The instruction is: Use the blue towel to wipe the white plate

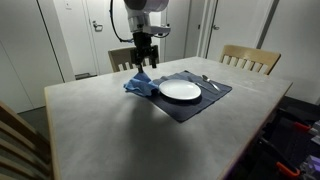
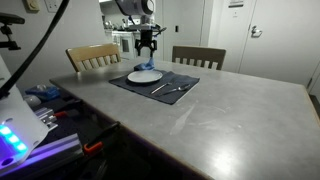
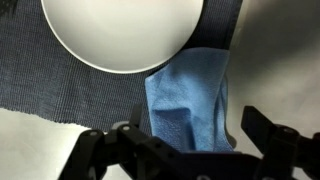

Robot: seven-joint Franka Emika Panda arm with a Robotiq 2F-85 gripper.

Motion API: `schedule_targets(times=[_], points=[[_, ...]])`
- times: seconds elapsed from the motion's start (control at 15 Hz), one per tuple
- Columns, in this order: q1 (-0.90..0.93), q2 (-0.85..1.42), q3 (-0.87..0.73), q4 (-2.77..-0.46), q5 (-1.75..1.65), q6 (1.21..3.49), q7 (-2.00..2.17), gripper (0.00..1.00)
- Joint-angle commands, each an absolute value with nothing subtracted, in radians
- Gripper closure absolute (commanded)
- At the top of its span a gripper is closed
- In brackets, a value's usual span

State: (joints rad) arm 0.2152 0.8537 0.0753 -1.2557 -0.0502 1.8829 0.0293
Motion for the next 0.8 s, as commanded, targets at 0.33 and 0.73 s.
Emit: schedule_targets(times=[0.33,0.73], points=[[0.279,0.952,0.057,-1.195,-0.13,1.874,0.078,0.0],[0.282,1.015,0.056,-1.123,-0.115,1.878,0.14,0.0]])
